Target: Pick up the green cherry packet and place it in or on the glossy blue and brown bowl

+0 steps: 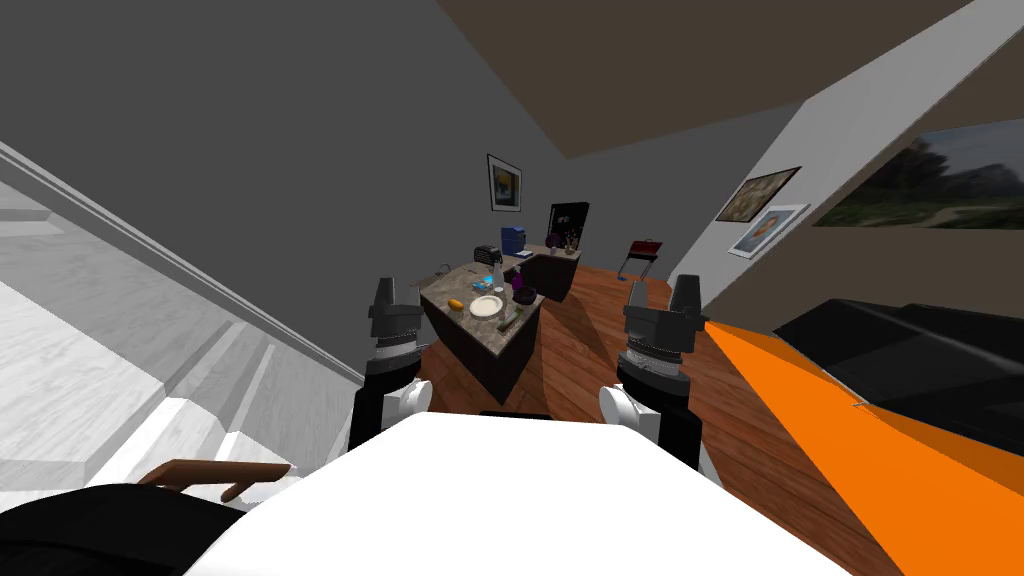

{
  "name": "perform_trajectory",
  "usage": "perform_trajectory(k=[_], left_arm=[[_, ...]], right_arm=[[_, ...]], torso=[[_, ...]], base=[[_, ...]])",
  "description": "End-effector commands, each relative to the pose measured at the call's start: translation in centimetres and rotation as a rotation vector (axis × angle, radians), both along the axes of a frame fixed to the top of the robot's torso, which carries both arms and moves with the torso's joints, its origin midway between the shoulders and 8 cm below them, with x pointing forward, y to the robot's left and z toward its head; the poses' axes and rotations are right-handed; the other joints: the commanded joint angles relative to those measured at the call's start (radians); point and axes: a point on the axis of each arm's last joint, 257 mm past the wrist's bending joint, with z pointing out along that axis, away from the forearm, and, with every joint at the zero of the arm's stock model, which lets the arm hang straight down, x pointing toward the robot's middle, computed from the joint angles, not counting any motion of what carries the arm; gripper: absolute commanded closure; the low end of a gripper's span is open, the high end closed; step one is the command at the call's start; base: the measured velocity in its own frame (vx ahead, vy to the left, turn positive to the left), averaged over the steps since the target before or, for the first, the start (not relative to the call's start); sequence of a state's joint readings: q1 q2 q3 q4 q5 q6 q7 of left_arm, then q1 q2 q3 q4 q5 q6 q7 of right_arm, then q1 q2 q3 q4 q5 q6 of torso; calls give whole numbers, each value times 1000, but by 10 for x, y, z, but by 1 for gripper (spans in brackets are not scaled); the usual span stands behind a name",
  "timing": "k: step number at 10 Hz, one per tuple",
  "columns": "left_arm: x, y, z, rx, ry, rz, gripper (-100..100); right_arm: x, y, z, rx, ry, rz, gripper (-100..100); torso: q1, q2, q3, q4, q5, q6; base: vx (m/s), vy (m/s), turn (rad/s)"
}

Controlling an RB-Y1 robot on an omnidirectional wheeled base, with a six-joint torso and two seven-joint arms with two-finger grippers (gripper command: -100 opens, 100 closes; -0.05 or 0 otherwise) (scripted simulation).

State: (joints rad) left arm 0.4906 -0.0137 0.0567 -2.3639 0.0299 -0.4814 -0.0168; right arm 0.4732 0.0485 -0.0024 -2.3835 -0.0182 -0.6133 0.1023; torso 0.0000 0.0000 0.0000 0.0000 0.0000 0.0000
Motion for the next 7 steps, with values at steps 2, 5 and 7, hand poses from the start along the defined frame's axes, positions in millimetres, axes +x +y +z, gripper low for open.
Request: perform_trajectory(k=[2, 5, 7], left_arm=[[7, -4, -23, 20, 73, -41, -100], [14, -6, -79, 1, 225, -109, -100], [12, -4, -110, -21, 307, -127, -100]], right_arm=[[0, 0, 0, 0, 0, 0, 0], [0, 0, 0, 0, 0, 0, 0], [0, 0, 0, 0, 0, 0, 0]], torso=[[-2, -1, 0, 0, 0, 0], [-10, -6, -4, -1, -2, 0], [-13, -10, -6, -2, -3, 0]], base=[[27, -75, -30], [101, -157, -53], [99, -140, 48]])
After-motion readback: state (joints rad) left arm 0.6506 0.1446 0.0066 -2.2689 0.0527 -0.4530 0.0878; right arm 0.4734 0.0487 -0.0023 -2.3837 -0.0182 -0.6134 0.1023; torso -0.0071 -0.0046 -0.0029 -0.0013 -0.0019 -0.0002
